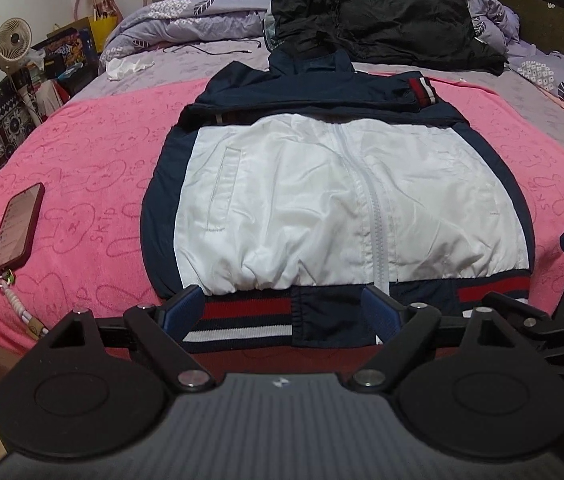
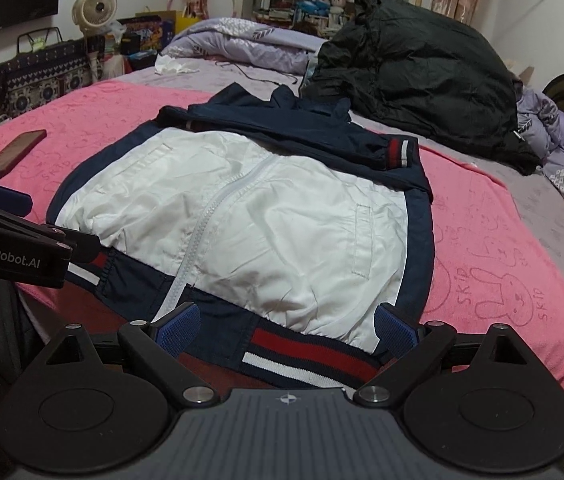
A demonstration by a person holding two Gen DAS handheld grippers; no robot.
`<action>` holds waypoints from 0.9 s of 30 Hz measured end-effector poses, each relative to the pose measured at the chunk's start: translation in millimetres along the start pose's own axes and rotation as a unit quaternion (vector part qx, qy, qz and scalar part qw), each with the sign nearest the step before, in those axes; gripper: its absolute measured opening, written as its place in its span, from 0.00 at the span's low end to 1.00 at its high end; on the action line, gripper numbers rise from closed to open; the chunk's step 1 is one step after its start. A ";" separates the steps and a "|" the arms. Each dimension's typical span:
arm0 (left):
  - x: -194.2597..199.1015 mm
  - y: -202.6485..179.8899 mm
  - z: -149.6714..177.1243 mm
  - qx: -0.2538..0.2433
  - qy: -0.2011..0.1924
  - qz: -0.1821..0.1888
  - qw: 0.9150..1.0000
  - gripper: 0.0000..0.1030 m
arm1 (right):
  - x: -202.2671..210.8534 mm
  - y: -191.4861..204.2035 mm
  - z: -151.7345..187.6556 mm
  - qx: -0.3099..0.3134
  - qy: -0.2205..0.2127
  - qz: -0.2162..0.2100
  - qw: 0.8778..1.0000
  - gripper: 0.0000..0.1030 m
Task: Fold clothes
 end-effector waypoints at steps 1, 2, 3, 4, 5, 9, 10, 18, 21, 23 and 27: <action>-0.9 -0.1 0.8 0.000 0.002 0.001 1.000 0.85 | -0.6 0.3 0.6 0.000 0.001 0.000 1.000 0.92; -1.3 -0.5 1.3 0.000 0.004 0.002 1.000 0.85 | -1.1 0.5 1.0 -0.001 0.003 -0.001 1.000 0.92; -1.7 -1.0 1.7 0.000 0.006 0.002 1.000 0.85 | -1.6 0.3 1.4 -0.002 0.004 -0.001 1.000 0.92; -1.8 -1.6 2.0 -0.001 0.007 0.002 1.000 0.85 | -2.0 0.2 1.7 -0.003 0.005 -0.001 1.000 0.92; -1.8 -2.3 2.2 -0.002 0.007 0.003 1.000 0.85 | -2.2 0.1 2.1 -0.003 0.006 -0.001 1.000 0.92; -3.2 -3.4 3.4 -0.002 0.012 0.004 1.000 0.85 | -1.5 -0.1 2.7 -0.003 0.007 -0.002 1.000 0.92; -3.6 -3.7 3.6 -0.001 0.013 0.004 1.000 0.85 | -1.5 0.0 2.8 -0.003 0.007 -0.003 1.000 0.92; -6.1 -2.9 5.9 0.000 0.019 0.005 1.000 0.85 | -1.7 0.5 4.2 0.000 0.011 -0.004 1.000 0.92; -7.2 -3.1 6.5 -0.001 0.021 0.004 1.000 0.85 | -2.1 0.0 4.9 -0.001 0.012 -0.005 1.000 0.92; -8.0 -3.4 6.9 -0.001 0.023 0.004 1.000 0.85 | -2.4 -0.5 5.1 -0.001 0.013 -0.004 1.000 0.92; -9.0 -3.6 7.7 -0.002 0.025 0.003 1.000 0.85 | -3.3 -1.6 6.0 -0.002 0.015 -0.004 1.000 0.92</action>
Point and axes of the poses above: each gripper's, at about its wrist camera, not at the fingertips, and x roughly against the way its jaws point, y to its left, z to its underside, the point moved 3 cm from there along -x, roughly the way its jaws point, and after that the axes turned 2 degrees about -z, right-handed, at the moved point
